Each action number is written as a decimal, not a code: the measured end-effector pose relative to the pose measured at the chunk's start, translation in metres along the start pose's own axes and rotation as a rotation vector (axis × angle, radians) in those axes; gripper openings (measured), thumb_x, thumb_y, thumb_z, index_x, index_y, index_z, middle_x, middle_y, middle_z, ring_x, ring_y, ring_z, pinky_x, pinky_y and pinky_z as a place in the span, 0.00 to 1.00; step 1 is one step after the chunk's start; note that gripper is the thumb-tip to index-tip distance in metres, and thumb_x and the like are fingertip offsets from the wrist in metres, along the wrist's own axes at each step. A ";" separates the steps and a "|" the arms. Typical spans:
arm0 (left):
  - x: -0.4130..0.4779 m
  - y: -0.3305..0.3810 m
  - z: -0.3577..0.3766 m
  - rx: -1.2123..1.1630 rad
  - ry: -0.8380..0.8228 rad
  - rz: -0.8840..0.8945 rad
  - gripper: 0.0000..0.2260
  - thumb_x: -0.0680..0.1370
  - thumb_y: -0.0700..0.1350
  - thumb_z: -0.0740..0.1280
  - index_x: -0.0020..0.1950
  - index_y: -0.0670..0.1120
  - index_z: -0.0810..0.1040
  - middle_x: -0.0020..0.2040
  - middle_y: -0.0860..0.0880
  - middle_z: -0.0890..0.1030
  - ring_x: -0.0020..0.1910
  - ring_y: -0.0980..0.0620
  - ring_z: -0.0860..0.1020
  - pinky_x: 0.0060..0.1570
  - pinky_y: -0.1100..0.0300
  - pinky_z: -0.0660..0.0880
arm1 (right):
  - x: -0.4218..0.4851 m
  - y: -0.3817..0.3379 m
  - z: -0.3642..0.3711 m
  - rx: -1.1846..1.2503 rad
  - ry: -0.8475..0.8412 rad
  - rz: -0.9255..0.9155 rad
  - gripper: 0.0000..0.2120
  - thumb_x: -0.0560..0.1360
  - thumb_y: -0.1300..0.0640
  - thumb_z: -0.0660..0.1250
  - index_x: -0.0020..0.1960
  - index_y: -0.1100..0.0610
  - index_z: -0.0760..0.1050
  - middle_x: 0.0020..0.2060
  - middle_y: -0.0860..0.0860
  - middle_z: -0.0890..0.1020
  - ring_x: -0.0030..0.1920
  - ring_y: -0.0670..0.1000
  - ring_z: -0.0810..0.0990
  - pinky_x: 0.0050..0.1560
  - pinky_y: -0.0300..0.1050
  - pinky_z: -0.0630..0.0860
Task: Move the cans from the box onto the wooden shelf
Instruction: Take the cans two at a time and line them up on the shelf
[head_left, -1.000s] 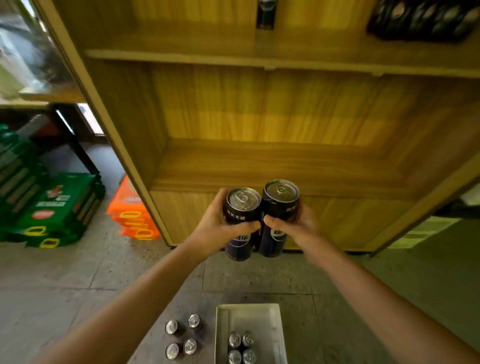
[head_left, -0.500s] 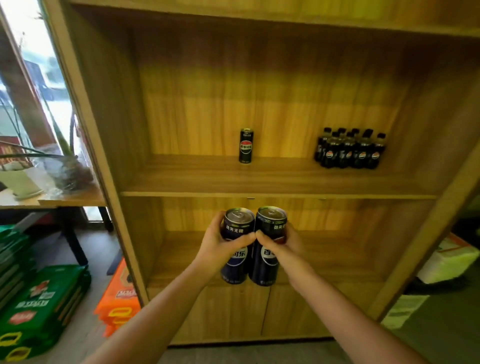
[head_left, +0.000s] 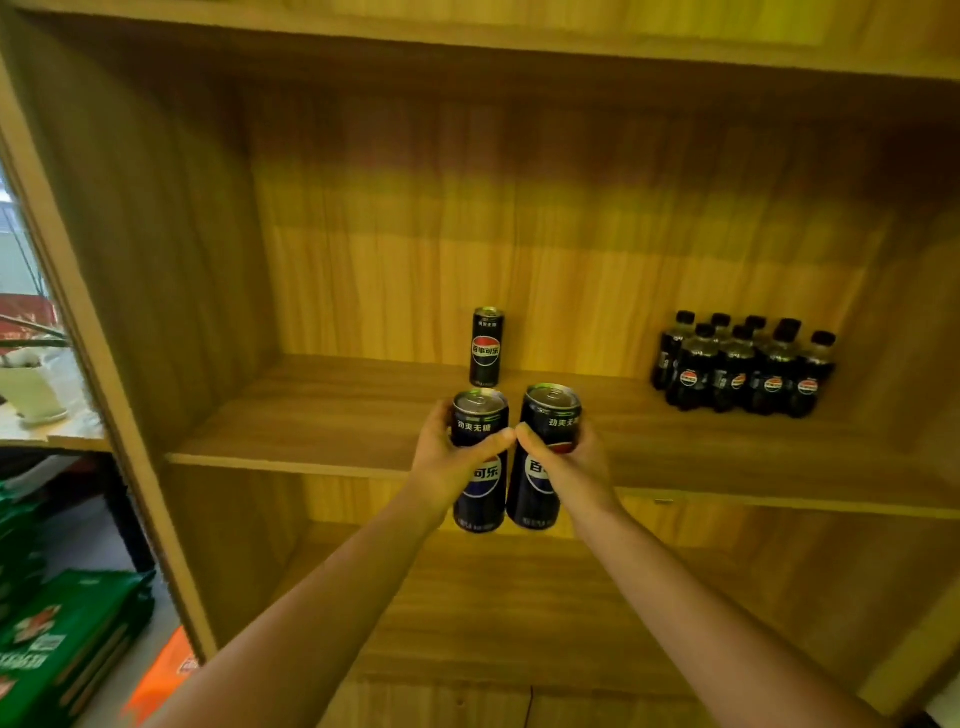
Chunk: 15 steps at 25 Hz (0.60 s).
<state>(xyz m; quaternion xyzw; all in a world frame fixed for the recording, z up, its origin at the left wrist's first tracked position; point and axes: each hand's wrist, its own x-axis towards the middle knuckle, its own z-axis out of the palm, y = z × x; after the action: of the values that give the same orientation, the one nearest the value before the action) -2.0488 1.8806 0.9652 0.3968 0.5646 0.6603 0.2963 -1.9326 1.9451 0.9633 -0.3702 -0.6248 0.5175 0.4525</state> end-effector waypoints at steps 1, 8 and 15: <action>0.015 -0.004 0.006 -0.005 0.013 0.011 0.22 0.68 0.40 0.74 0.57 0.49 0.70 0.47 0.58 0.77 0.45 0.61 0.76 0.39 0.69 0.72 | 0.018 0.005 0.000 -0.007 0.022 0.000 0.25 0.66 0.53 0.73 0.61 0.53 0.70 0.52 0.49 0.78 0.56 0.51 0.77 0.50 0.43 0.72; 0.089 -0.025 0.029 0.043 0.061 0.072 0.22 0.68 0.40 0.74 0.58 0.48 0.70 0.45 0.60 0.76 0.44 0.66 0.75 0.37 0.71 0.72 | 0.100 0.030 0.004 -0.024 0.046 -0.023 0.29 0.68 0.54 0.73 0.66 0.56 0.66 0.61 0.55 0.76 0.62 0.55 0.74 0.55 0.47 0.71; 0.126 -0.051 0.028 0.068 0.048 0.078 0.22 0.69 0.40 0.73 0.58 0.50 0.69 0.46 0.60 0.76 0.45 0.66 0.75 0.39 0.71 0.71 | 0.134 0.057 0.005 -0.071 0.048 -0.037 0.29 0.68 0.55 0.72 0.66 0.57 0.66 0.62 0.57 0.76 0.62 0.57 0.74 0.55 0.46 0.69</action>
<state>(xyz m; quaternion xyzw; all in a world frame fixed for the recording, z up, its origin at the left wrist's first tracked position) -2.0920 2.0101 0.9401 0.4124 0.5778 0.6610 0.2432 -1.9799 2.0790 0.9319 -0.3869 -0.6384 0.4775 0.4635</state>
